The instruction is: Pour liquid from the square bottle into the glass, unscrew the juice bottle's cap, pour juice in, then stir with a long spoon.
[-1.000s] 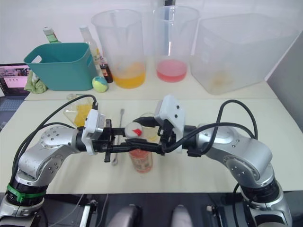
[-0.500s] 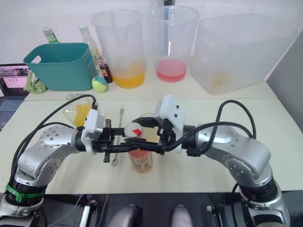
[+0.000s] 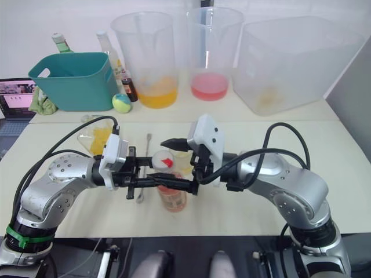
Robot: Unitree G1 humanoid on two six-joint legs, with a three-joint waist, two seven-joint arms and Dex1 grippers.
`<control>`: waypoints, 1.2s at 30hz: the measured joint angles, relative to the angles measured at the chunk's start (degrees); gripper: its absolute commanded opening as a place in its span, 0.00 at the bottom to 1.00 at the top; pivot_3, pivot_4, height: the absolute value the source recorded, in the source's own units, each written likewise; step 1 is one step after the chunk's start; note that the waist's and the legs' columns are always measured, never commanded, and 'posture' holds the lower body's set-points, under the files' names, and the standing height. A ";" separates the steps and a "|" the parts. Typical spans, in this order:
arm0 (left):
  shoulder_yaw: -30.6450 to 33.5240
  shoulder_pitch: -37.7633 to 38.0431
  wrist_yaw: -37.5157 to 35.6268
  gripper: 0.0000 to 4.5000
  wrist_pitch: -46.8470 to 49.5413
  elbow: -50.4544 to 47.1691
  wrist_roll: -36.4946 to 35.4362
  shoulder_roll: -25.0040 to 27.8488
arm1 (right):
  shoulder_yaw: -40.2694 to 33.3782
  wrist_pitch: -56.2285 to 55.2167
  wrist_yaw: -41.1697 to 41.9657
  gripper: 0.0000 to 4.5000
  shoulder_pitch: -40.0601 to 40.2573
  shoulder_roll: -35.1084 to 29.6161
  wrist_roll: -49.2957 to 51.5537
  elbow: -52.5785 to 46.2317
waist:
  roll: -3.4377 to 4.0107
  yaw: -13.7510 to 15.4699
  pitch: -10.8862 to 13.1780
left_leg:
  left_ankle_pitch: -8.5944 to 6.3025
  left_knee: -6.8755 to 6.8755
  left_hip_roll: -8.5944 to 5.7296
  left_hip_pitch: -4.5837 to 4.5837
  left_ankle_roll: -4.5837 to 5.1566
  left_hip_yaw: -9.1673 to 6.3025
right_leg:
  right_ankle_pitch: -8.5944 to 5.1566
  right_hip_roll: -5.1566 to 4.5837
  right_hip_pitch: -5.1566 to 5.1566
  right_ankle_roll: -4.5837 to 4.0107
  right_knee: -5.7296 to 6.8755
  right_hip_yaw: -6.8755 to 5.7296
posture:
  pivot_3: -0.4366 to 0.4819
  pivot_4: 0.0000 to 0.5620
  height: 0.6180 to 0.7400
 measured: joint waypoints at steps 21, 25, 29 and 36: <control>-0.34 0.24 -0.40 0.28 -0.06 -1.38 0.00 1.09 | 5.79 -7.89 27.50 0.38 -10.14 -2.20 -6.43 17.09 | 0.00 -0.46 0.00 | 0.00 -0.02 0.04 0.00 0.00 0.12 | 0.00 0.07 -0.02 0.00 -0.01 0.00 | 0.48 0.27 0.91; -0.76 0.57 -1.57 0.28 -0.17 -2.41 -0.02 1.73 | 12.46 -15.23 46.60 0.38 -19.83 -1.80 -12.60 28.80 | 0.00 -1.03 0.00 | 0.00 -0.03 0.05 -0.01 0.00 0.09 | 0.00 0.07 -0.02 0.00 -0.05 -0.03 | 0.48 0.27 0.91; -0.70 0.64 -2.27 0.28 -0.34 -2.49 -0.06 2.14 | 19.50 -21.20 55.08 0.38 -27.98 -1.22 -13.67 37.90 | 0.00 -1.14 0.00 | 0.00 -0.03 0.04 -0.03 -0.01 -0.04 | 0.00 0.05 -0.04 0.00 -0.07 -0.05 | 0.48 0.27 0.91; 0.07 0.76 -2.57 0.28 -0.33 -2.13 -0.25 2.52 | 23.03 -24.56 56.42 0.60 -31.28 -0.24 -12.47 43.35 | 0.00 -1.22 0.00 | 0.00 -0.05 0.04 -0.04 -0.03 -0.31 | 0.00 0.05 -0.11 -0.01 -0.02 -0.01 | 0.48 0.27 0.91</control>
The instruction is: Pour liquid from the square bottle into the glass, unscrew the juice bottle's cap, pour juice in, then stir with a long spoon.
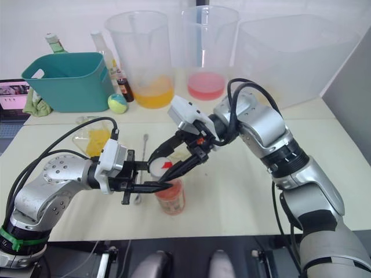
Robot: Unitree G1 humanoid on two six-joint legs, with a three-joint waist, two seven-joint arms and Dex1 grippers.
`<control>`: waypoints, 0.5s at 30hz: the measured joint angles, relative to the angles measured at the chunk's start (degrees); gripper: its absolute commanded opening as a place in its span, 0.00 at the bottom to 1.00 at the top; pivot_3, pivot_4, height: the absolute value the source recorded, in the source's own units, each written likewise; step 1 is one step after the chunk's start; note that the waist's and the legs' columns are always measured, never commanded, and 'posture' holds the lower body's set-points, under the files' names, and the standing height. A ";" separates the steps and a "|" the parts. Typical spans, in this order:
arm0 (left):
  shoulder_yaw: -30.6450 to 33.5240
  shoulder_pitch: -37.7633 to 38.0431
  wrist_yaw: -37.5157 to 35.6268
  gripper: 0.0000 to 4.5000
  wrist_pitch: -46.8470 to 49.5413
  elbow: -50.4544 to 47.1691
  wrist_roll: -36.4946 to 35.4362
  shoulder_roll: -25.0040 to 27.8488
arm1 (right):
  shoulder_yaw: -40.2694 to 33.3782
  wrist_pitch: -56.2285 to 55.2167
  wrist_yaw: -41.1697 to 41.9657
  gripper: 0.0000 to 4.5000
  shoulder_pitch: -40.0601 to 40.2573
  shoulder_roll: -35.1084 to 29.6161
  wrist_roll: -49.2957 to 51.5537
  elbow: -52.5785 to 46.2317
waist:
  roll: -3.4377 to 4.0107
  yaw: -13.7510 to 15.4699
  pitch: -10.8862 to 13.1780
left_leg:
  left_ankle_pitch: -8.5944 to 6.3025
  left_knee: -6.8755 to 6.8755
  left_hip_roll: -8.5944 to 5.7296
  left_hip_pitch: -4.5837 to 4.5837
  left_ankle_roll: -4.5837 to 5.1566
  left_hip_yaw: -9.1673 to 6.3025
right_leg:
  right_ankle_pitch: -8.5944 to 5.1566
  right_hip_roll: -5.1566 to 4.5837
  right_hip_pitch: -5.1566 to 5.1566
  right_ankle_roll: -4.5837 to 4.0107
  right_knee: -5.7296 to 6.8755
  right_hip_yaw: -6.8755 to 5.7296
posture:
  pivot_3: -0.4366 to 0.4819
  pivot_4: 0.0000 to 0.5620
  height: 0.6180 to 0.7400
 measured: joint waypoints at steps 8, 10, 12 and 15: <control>-0.05 0.17 0.27 0.28 -0.30 0.54 -0.29 -0.34 | -17.10 14.01 -12.89 0.98 8.98 -3.29 9.27 -17.37 | -0.03 0.89 -0.02 | -0.03 0.00 0.00 -0.04 -0.03 -0.04 | 0.00 -0.02 -0.05 -0.01 0.03 -0.01 | 0.48 0.27 0.91; -0.11 0.17 0.20 0.28 -0.64 0.80 -0.27 -0.37 | -20.43 17.83 -20.91 0.98 14.01 -3.47 11.12 -23.82 | -0.02 0.84 -0.02 | -0.03 -0.01 0.00 0.00 -0.03 0.03 | 0.01 -0.02 -0.09 -0.01 0.05 0.06 | 0.48 0.27 0.91; -0.15 0.19 0.09 0.28 -0.92 1.12 -0.26 -0.37 | -22.31 21.38 -29.53 0.98 17.99 -2.43 12.97 -29.34 | -0.01 0.77 -0.03 | -0.03 -0.02 0.00 0.02 -0.04 0.08 | 0.01 -0.01 -0.10 -0.01 0.07 0.10 | 0.48 0.27 0.91; -0.27 0.21 -0.12 0.28 -1.31 1.36 -0.24 -0.38 | -23.57 24.79 -42.62 0.98 22.29 1.33 13.32 -36.84 | 0.00 0.92 -0.03 | -0.03 -0.01 0.00 0.03 -0.04 0.06 | 0.01 -0.01 -0.08 -0.02 0.10 0.10 | 0.48 0.27 0.91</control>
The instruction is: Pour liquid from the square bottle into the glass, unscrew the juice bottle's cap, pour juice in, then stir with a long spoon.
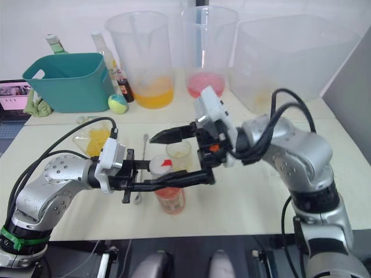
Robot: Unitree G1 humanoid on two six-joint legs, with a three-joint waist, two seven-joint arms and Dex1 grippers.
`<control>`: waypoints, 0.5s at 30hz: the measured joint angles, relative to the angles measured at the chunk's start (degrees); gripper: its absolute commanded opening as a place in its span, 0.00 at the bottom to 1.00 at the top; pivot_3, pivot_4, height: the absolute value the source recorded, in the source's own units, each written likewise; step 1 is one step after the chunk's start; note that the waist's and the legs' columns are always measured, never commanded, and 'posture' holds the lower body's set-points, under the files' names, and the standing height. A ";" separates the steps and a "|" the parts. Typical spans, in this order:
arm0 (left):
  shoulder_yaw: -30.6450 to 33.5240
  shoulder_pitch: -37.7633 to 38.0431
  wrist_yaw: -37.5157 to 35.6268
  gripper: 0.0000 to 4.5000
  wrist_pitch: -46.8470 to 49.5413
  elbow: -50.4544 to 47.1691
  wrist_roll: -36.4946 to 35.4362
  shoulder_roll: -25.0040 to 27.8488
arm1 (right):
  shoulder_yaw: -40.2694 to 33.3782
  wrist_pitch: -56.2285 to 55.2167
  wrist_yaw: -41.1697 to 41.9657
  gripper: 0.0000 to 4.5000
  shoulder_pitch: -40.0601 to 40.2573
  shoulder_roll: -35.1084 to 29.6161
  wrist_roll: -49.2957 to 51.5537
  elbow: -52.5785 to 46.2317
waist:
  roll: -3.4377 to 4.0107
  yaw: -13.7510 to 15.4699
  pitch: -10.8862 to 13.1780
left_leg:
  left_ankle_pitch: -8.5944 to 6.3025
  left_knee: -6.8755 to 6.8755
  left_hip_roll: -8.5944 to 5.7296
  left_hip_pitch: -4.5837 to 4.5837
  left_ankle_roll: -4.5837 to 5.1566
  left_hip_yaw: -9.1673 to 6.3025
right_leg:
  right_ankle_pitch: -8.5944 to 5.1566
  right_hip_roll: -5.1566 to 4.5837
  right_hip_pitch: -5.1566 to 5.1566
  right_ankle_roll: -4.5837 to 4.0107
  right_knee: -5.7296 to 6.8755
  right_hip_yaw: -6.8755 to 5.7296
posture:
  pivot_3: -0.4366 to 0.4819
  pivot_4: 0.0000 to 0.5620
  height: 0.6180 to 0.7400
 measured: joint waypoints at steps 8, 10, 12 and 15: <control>-0.53 -0.03 -0.30 0.28 -1.06 0.49 -0.01 -0.03 | -1.58 5.69 -17.02 0.98 4.32 1.42 1.91 -8.45 | 0.00 0.07 0.00 | 0.00 0.00 -0.02 0.02 0.00 0.03 | 0.00 -0.01 0.05 0.00 -0.03 -0.02 | 0.48 0.27 0.91; -0.58 -0.08 -0.34 0.28 -1.10 0.61 -0.01 -0.04 | -1.58 5.98 -18.41 0.98 4.33 1.35 1.97 -8.75 | 0.00 0.07 0.00 | 0.00 0.00 -0.02 0.04 0.01 0.04 | 0.00 -0.01 0.07 0.00 -0.03 -0.03 | 0.48 0.27 0.91; -0.69 -0.16 -0.39 0.28 -1.18 0.70 -0.01 -0.06 | -1.55 6.73 -19.34 0.98 4.33 1.16 2.00 -9.03 | 0.00 0.11 0.00 | 0.00 0.00 -0.02 0.04 0.01 0.07 | 0.00 -0.01 0.09 0.00 -0.04 -0.04 | 0.48 0.27 0.91; -0.79 -0.22 -0.41 0.28 -1.30 0.81 -0.01 -0.07 | -1.29 7.31 -19.92 0.98 4.33 0.84 2.83 -9.39 | 0.00 0.09 0.00 | 0.00 0.00 -0.01 0.05 0.01 0.07 | 0.00 -0.01 0.10 0.00 -0.04 -0.04 | 0.48 0.27 0.91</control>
